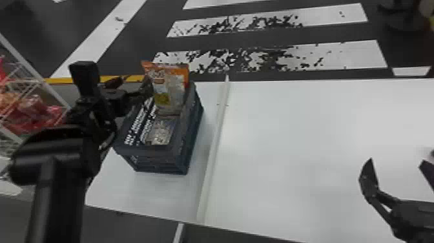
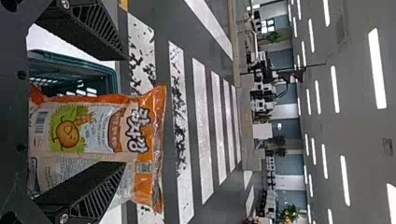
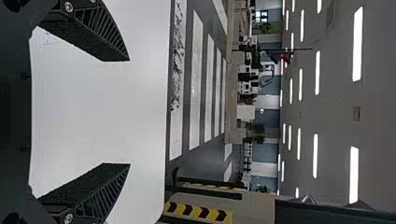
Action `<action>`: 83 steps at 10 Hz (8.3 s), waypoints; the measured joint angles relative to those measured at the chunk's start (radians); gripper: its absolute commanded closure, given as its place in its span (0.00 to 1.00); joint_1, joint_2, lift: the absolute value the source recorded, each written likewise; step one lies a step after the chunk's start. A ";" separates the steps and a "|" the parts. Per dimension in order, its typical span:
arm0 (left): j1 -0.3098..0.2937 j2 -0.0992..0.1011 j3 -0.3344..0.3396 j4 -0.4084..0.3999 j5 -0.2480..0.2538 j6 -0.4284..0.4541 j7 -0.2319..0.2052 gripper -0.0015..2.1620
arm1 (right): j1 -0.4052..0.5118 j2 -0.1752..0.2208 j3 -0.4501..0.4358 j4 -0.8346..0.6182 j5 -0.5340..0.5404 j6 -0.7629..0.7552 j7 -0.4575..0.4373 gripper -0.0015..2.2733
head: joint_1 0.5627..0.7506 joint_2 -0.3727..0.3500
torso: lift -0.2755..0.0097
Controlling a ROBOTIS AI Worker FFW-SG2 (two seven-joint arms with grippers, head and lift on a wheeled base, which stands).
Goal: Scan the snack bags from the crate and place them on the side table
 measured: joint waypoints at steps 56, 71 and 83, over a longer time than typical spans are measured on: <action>0.189 -0.074 0.106 -0.515 0.074 0.403 -0.151 0.99 | 0.016 -0.024 0.030 -0.014 -0.012 0.018 0.049 0.05 | 0.70 0.83 | 0.68; 0.228 -0.251 -0.265 -0.520 0.116 0.445 -0.100 0.99 | 0.074 -0.024 0.010 -0.056 -0.034 -0.047 0.043 0.05 | 0.70 0.44 | 0.68; 0.097 -0.325 -0.626 -0.054 0.214 0.374 0.091 0.01 | 0.104 -0.028 -0.027 -0.091 -0.040 -0.035 0.038 0.05 | 0.70 0.04 | 0.68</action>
